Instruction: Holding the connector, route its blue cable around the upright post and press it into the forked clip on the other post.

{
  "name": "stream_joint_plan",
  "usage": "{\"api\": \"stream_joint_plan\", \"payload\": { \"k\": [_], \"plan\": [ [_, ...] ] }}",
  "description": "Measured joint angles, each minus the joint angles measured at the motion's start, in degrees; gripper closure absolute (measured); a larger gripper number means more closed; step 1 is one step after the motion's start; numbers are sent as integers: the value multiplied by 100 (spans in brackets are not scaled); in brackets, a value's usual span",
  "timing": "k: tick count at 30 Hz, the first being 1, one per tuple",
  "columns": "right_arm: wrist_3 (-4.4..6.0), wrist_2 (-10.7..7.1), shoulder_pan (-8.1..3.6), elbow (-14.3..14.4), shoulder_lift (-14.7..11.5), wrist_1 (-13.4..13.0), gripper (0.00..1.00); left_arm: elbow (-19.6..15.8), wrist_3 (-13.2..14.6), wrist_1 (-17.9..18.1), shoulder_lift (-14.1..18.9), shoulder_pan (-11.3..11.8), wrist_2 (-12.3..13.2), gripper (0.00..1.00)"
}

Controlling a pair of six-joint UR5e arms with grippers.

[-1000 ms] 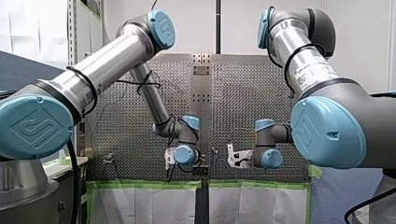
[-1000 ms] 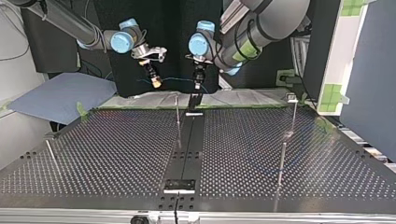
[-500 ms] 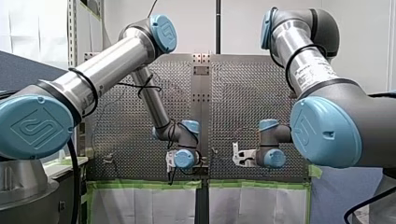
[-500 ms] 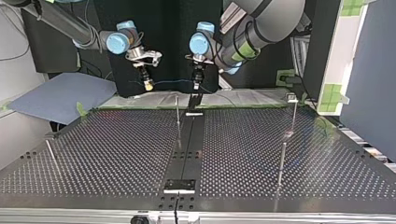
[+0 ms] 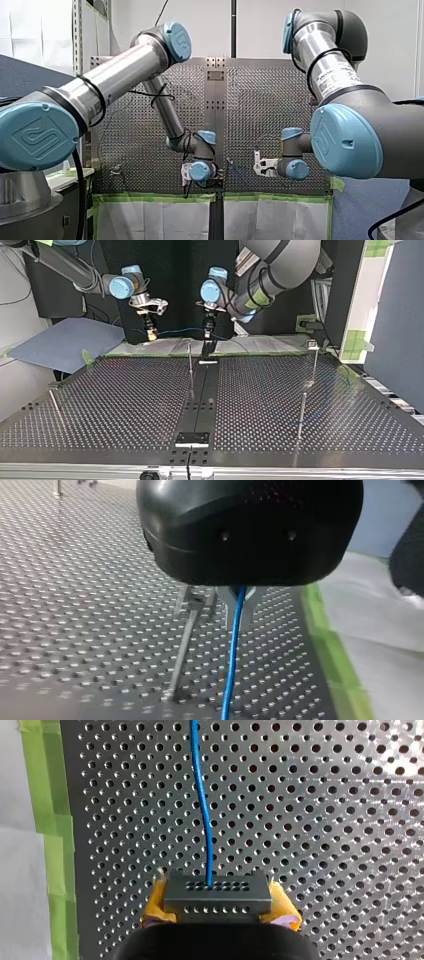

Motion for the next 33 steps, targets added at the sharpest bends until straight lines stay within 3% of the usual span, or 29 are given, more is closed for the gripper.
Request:
{"api": "stream_joint_plan", "payload": {
  "k": [16, 20, 26, 33],
  "plan": [
    [20, 14, -116, -17, 26, -59, 100, 323, -170, -85, -124, 60, 84, 100],
    [72, 4, -142, -66, 70, -55, 100, 353, -167, -105, -125, 87, 86, 100],
    [83, -10, -185, -206, 272, 129, 100, 399, -152, -126, -128, 110, 86, 100],
    [82, -19, -220, -282, 304, 211, 100, 457, -137, -145, -130, 132, 126, 100]
  ]
}}
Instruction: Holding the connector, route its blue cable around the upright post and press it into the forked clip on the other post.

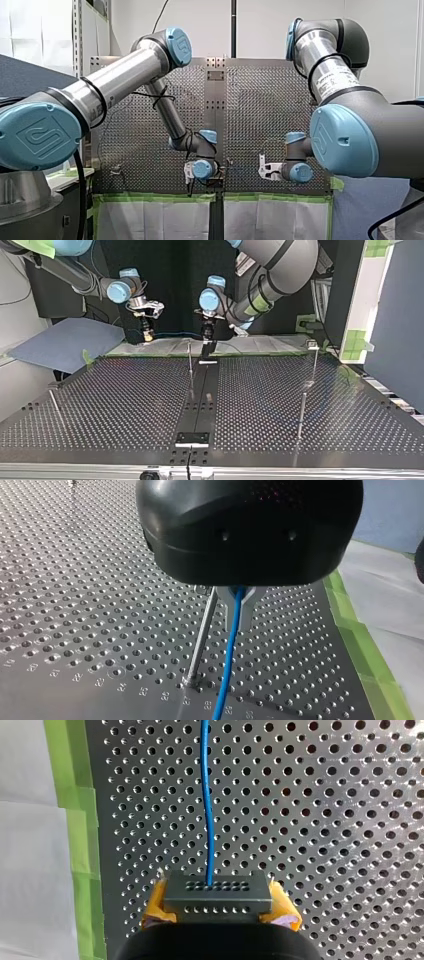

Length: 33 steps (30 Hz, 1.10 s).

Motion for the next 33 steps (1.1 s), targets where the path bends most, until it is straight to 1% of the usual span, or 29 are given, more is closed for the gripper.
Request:
{"api": "stream_joint_plan", "payload": {
  "k": [8, 15, 26, 33],
  "plan": [
    [21, -12, -20, -70, 6, 3, 100, 156, 1, -163, -101, 6, 98, 100],
    [26, -26, -25, -120, 8, -5, 100, 393, -23, -325, -197, 30, 143, 100],
    [26, -27, -56, -164, 16, -16, 100, 468, -1, -385, -206, 131, 158, 100],
    [27, -27, -63, -200, 21, -21, 100, 591, 52, -514, -209, 178, 170, 100]
  ]
}}
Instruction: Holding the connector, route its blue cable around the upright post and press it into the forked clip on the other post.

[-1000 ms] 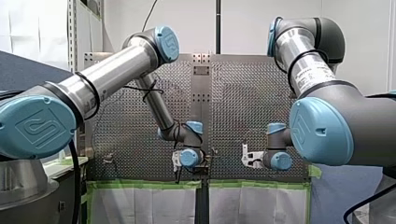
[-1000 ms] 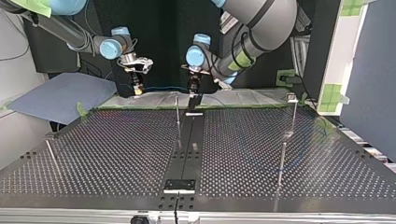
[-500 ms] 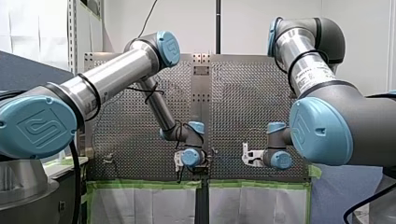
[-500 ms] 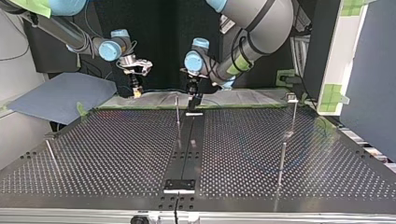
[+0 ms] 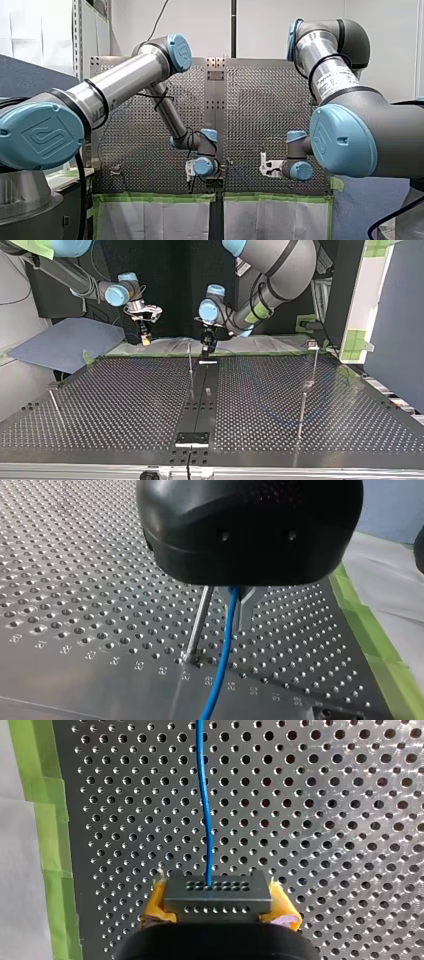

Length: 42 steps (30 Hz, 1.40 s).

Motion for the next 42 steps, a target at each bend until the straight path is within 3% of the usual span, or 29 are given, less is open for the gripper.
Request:
{"api": "stream_joint_plan", "payload": {
  "k": [11, 20, 42],
  "plan": [
    [15, 18, -24, -69, 59, -2, 100, 64, 3, -72, -2, 21, 29, 100],
    [-100, 61, -42, -273, 361, 304, 100, 68, 2, -81, -2, 38, 28, 100],
    [-119, 53, -51, -749, 384, 752, 100, 313, 2, -264, -2, 228, 121, 100]
  ]
}}
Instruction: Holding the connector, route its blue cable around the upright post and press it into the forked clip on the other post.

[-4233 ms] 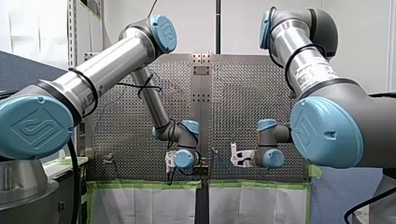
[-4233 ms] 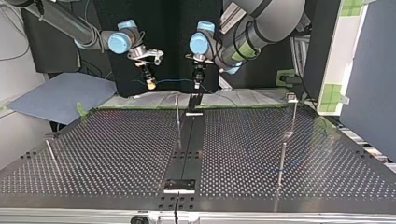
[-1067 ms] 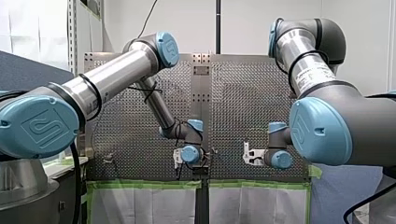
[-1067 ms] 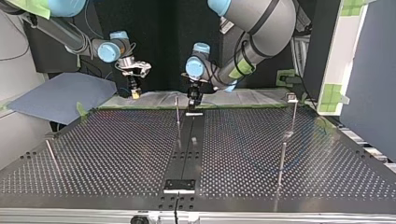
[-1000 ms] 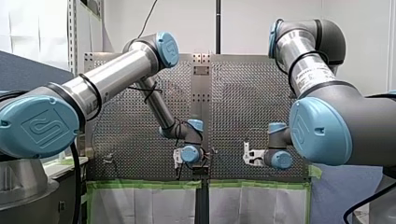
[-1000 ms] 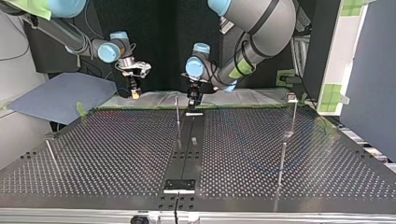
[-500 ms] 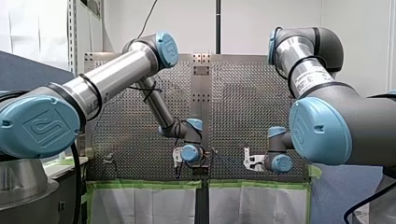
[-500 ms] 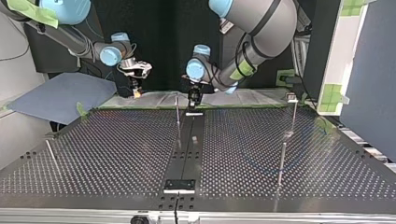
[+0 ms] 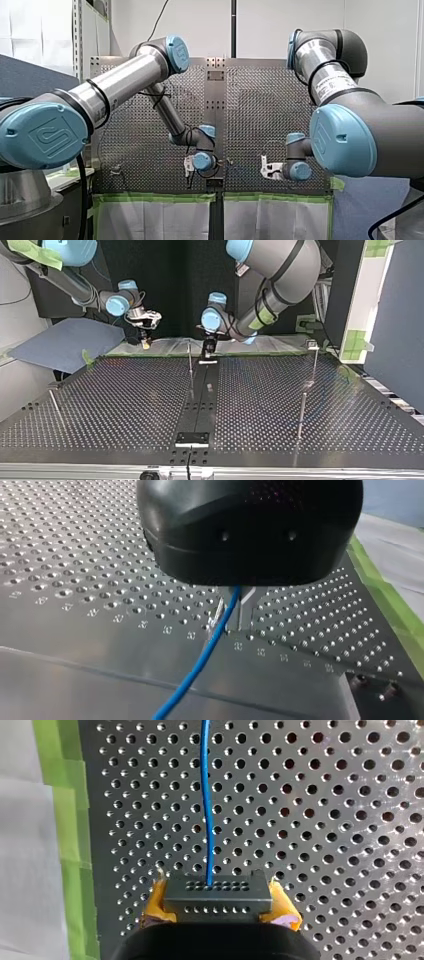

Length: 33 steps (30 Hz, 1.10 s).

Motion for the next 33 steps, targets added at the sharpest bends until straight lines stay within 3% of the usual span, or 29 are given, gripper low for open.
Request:
{"api": "stream_joint_plan", "payload": {
  "k": [23, 33],
  "plan": [
    [30, 25, -106, -466, 9, 65, 100, 175, -29, -29, 0, 171, 50, 100],
    [38, 124, -168, -574, 13, 78, 100, 322, -86, -120, 0, 186, 61, 100]
  ]
}}
